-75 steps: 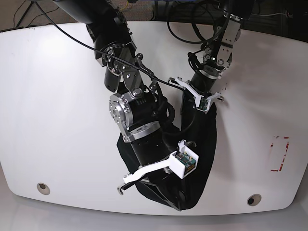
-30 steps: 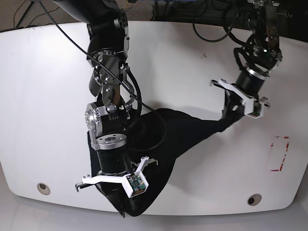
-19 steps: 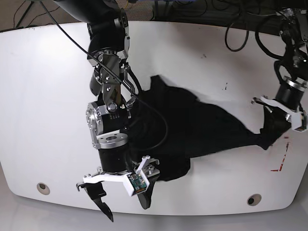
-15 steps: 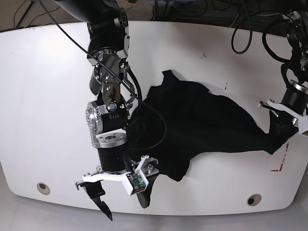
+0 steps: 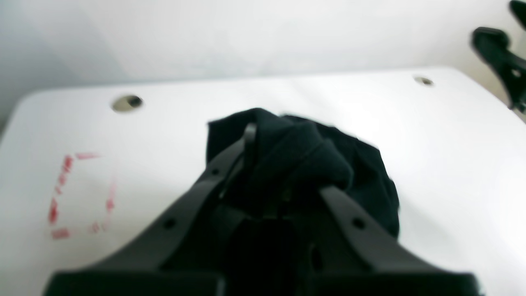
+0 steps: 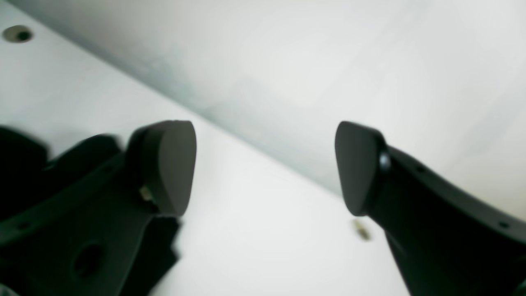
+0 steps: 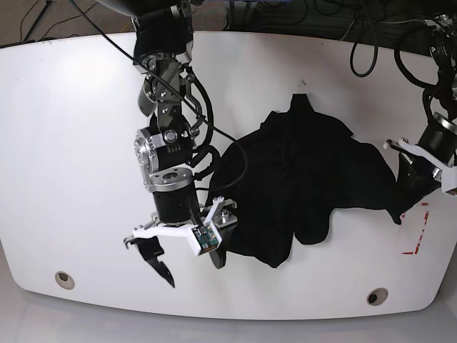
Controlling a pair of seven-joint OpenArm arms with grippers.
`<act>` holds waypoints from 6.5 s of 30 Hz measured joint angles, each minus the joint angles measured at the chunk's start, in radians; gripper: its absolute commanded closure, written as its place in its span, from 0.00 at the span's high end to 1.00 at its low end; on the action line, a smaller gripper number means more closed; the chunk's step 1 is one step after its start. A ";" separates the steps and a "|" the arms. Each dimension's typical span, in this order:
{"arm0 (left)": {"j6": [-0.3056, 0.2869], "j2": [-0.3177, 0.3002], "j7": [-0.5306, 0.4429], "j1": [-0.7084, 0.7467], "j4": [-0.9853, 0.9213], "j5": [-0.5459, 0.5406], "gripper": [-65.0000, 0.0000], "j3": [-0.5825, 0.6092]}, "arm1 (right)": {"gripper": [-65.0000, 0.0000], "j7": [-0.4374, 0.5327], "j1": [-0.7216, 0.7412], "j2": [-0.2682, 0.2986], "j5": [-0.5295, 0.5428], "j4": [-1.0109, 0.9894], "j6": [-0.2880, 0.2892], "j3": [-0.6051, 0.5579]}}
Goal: Layout the t-shirt on the table in an organized manner, then fold the t-shirt properly
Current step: 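Pull the left gripper away from the right gripper, stretching the shirt, then regrasp the shirt fabric with the right gripper near the bunched part, then drag the shirt with both grippers apart, spreading it across the table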
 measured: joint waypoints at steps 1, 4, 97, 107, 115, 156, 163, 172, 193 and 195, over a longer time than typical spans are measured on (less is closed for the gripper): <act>-0.010 0.002 0.002 0.016 0.000 0.000 0.00 -0.010 | 0.78 0.001 -0.008 -0.001 0.021 -0.010 -0.001 0.000; -0.024 0.006 0.007 0.074 0.000 0.003 0.00 -0.058 | 0.78 0.001 -0.024 -0.004 0.061 -0.064 0.001 -0.001; -0.109 0.122 0.004 0.384 -0.011 0.138 0.00 -0.269 | 0.00 -0.055 0.184 -0.014 0.507 -0.595 -0.011 -0.004; -0.109 0.122 0.002 0.372 -0.011 0.139 0.00 -0.270 | 0.00 -0.077 0.159 0.017 0.511 -0.467 0.002 -0.011; -0.111 0.121 0.001 0.295 -0.013 0.237 0.00 -0.270 | 0.00 -0.061 0.142 0.113 0.508 -0.406 -0.007 -0.003; -0.116 0.065 0.645 -0.802 -0.015 0.438 0.00 -0.257 | 0.00 -0.082 0.649 0.460 0.533 -0.423 0.023 -0.016; -0.117 0.053 0.670 -0.907 -0.040 0.433 0.00 -0.258 | 0.00 -0.078 0.795 0.500 0.538 -0.528 0.031 0.040; -0.113 0.002 0.665 -0.962 -0.129 0.431 0.00 -0.307 | 0.00 -0.079 0.959 0.541 0.514 -0.690 0.132 0.166; -0.116 0.008 0.687 -0.907 -0.148 0.369 0.00 -0.298 | 0.00 -0.129 0.867 0.566 0.521 -0.651 0.152 0.234; -0.116 0.008 0.686 -0.909 -0.148 0.357 0.00 -0.296 | 0.00 -0.131 0.866 0.567 0.521 -0.652 0.150 0.236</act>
